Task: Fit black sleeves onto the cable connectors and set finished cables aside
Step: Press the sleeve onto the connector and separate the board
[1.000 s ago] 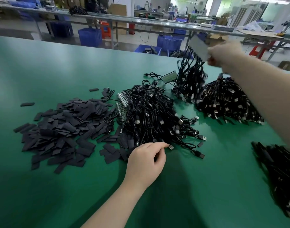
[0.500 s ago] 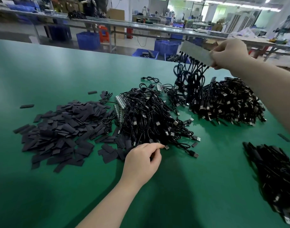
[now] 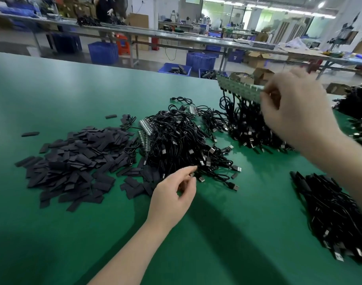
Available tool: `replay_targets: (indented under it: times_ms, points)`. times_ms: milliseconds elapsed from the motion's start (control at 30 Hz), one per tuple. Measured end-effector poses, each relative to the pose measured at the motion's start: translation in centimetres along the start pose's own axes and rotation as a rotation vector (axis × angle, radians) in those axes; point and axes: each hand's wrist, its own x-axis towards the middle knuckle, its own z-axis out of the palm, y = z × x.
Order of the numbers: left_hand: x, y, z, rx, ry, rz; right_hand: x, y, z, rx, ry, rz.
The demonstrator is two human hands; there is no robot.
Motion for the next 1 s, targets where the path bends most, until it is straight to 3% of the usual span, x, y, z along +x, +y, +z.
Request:
replay_targets:
  times_ms: [133, 233, 333, 467, 633, 733, 800, 900, 1000]
  points:
    - [0.5, 1.6, -0.5, -0.435, -0.121, -0.258, -7.9, -3.1, -0.4, 0.095, -0.067, 0.112]
    - [1.1, 2.2, -1.3, -0.604, -0.26, -0.5, -13.2, -6.0, 0.5, 0.183, -0.113, 0.186]
    - [1.5, 3.0, -2.5, -0.562, -0.333, -0.588, -16.6, -9.5, 1.8, 0.235, -0.048, 0.138]
    - [2.0, 3.1, -4.9, -0.364, -0.491, -0.644, -18.8, -12.4, 4.5, 0.287, -0.139, 0.01]
    - [2.5, 2.3, -6.9, -0.099, -0.59, -0.643, -19.5, -11.7, 5.5, 0.431, -0.105, -0.048]
    - [3.5, 3.2, -7.5, 0.321, -0.595, -0.527, -19.7, -8.9, 5.2, 0.551, -0.018, 0.086]
    - [4.2, 4.8, -7.2, 0.537, -0.484, -0.404, -20.0, -6.7, 4.8, 0.585, 0.007, 0.21]
    - [5.3, 7.8, -6.3, 0.543, -0.347, -0.178, -21.2, -4.4, 4.5, 0.6, 0.074, 0.369]
    - [6.5, 10.4, -6.6, 0.436, -0.437, -0.07, -22.7, -2.8, 4.4, 0.609, 0.078, 0.497]
